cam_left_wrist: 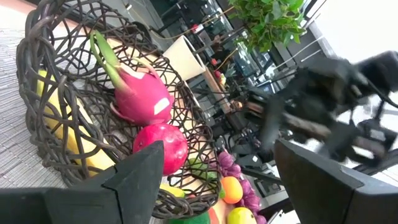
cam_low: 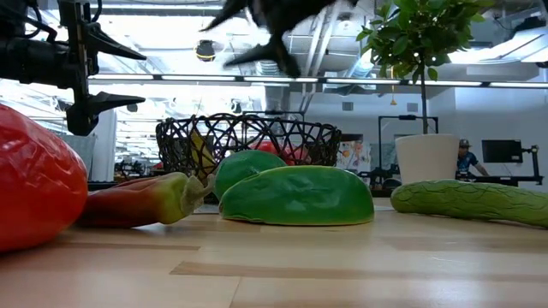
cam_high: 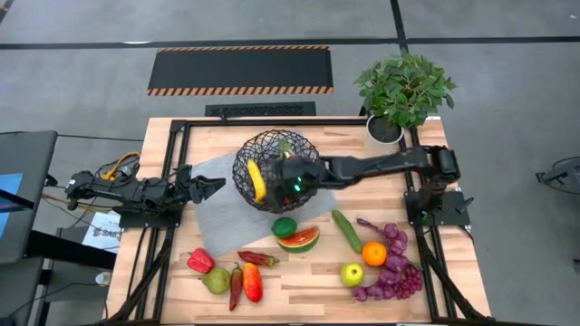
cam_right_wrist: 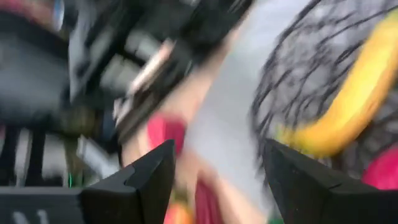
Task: Build produce basket
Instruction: Put the cucumber into the wired basket
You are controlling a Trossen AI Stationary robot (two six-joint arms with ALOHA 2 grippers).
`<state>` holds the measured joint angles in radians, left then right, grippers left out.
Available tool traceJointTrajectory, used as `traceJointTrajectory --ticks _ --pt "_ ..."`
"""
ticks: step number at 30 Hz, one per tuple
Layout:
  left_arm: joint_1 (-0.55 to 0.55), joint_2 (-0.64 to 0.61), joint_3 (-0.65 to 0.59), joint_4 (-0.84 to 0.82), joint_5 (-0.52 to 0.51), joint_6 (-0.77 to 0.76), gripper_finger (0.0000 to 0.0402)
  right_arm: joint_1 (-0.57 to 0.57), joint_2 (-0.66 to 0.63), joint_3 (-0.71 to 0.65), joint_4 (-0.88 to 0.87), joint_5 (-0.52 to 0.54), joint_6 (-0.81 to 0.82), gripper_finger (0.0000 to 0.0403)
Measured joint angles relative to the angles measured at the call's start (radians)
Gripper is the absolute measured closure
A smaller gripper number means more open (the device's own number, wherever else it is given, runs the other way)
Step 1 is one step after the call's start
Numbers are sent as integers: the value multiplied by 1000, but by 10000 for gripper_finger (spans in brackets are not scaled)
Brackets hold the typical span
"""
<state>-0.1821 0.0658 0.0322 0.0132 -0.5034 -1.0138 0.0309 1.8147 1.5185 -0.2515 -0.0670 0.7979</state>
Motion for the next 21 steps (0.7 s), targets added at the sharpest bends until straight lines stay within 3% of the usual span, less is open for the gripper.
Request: traceJointTrajectory --ticks 4,9,14,18,21 --pt "0 0 0 0 2 0 113 104 -61 1 -218 -2 -144 143" --pt "0 0 0 0 2 0 113 233 -53 -2 -477 36 -199 141" --pt "0 3 0 0 3 3 113 319 20 -3 -540 36 -300 125" --pt "0 19 0 0 4 3 113 336 85 -1 -536 40 -369 89" --pt "0 25 0 1 10 -3 113 326 144 -1 -593 42 -331 56"
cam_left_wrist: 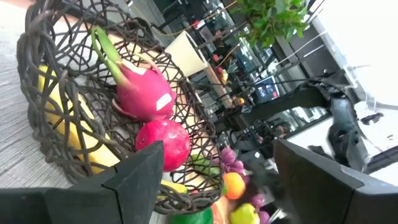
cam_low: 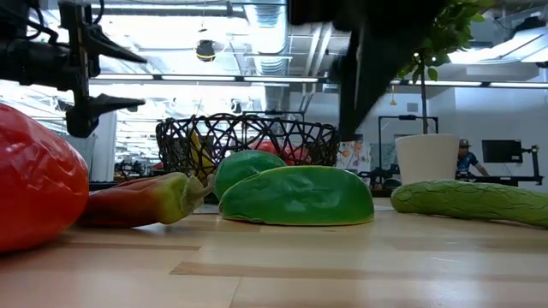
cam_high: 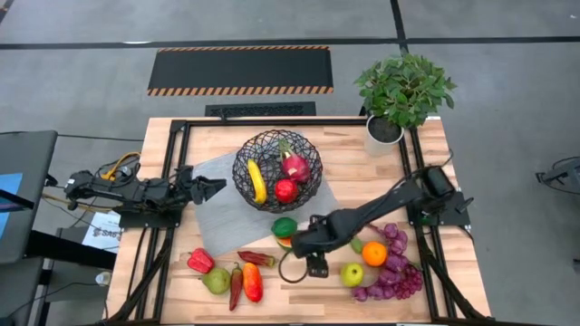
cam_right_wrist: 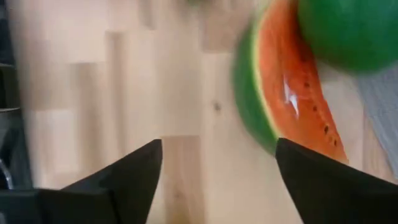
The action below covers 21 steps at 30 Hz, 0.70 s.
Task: Build produce basket
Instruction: Put the cucumber into the wired basket
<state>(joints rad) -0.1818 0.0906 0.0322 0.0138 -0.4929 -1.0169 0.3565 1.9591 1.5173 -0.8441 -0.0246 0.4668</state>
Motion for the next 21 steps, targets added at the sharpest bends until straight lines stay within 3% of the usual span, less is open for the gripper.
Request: traceJointTrajectory --ticks 5,10,14,18,21 --pt "0 12 0 -1 17 -3 113 -11 47 -3 -170 28 118 28" --pt "0 14 0 -1 17 2 113 -1 -30 0 -183 108 208 28" --pt "0 14 0 -1 16 2 113 -3 -90 -9 -326 190 325 32" --pt "0 14 0 -1 15 2 113 -15 -167 -130 -358 195 437 33" --pt "0 14 0 -1 16 2 113 -19 -240 -288 -230 159 527 33"
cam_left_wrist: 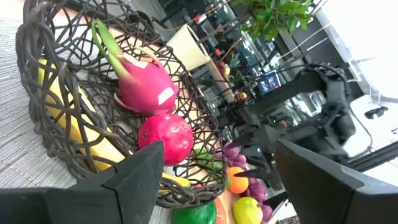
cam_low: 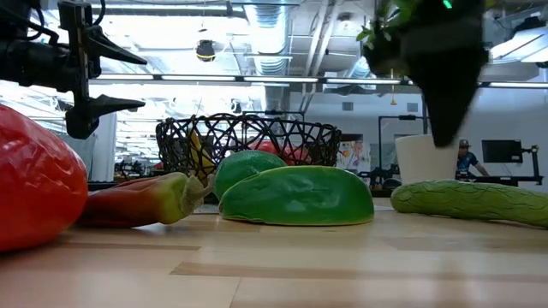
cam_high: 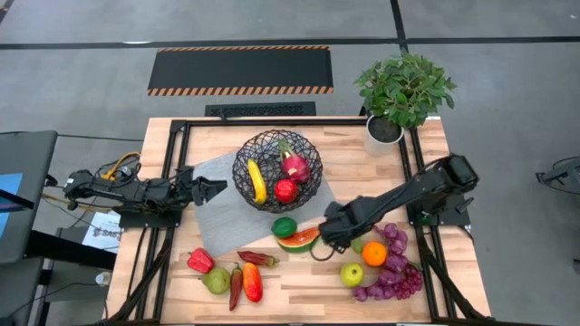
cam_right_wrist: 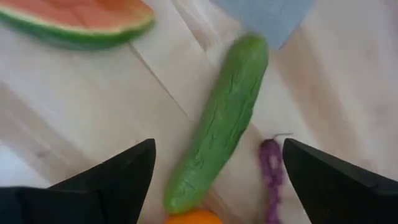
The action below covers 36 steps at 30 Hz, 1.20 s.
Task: Build produce basket
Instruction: Put the cucumber into the wired basket
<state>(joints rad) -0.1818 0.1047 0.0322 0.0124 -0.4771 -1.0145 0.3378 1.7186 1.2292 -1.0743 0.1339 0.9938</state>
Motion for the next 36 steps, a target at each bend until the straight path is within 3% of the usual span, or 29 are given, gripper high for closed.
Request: traceJointTrajectory --ticks 5,13,17,24,27,30,36 --pt "0 0 0 0 0 0 113 1 -71 -185 237 -30 129 33" --pt "0 0 0 0 0 0 113 19 -25 -261 262 -30 162 51" --pt "0 0 0 0 0 6 113 18 -16 -253 278 -31 161 117" --pt "0 0 0 0 0 7 113 6 -19 -250 297 -57 125 272" --pt "0 0 0 0 0 7 113 5 -38 -225 291 -57 78 308" --pt "0 0 0 0 0 7 113 -10 -78 -182 295 -56 42 310" --pt "0 0 0 0 0 6 113 -86 -171 -35 328 -1 -33 255"
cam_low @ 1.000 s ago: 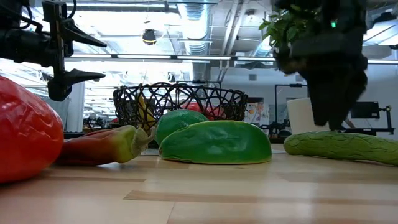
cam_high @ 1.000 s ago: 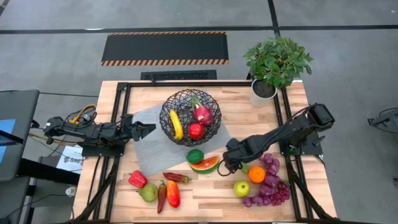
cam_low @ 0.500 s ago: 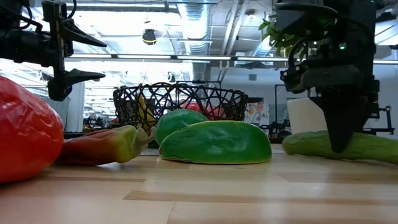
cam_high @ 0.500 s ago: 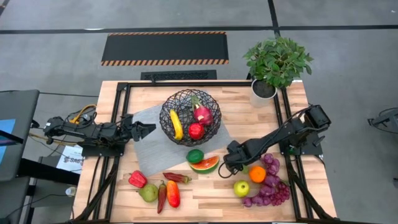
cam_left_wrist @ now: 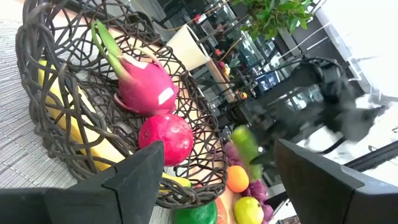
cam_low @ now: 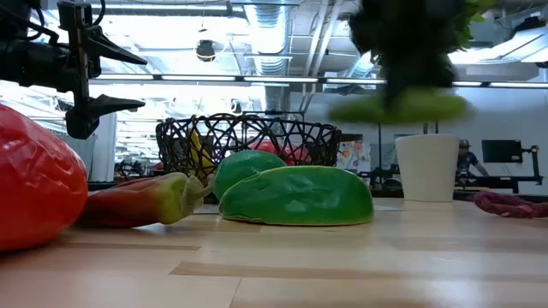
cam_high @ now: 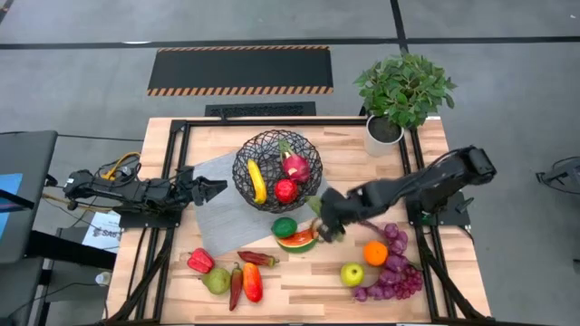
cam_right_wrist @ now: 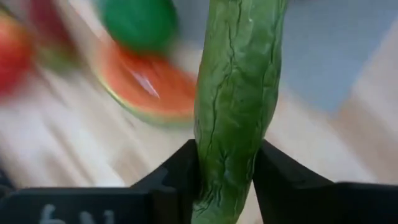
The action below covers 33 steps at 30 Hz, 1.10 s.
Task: Build produce basket
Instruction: Put the cucumber into the wired basket
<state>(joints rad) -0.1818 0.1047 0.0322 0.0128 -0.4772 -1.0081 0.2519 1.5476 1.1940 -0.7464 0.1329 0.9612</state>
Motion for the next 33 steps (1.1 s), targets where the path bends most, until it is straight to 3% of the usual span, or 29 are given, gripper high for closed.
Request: traceJointTrajectory --ticks 6,14,24,33 --pt "0 0 0 0 -1 0 113 -125 2 170 163 76 -183 241" --pt "0 0 0 0 -3 -7 113 -299 209 371 325 77 -305 255" --pt "0 0 0 0 -5 -3 113 -367 483 559 296 28 -289 235" --pt "0 0 0 0 -5 -5 113 -376 590 624 208 26 -254 209"
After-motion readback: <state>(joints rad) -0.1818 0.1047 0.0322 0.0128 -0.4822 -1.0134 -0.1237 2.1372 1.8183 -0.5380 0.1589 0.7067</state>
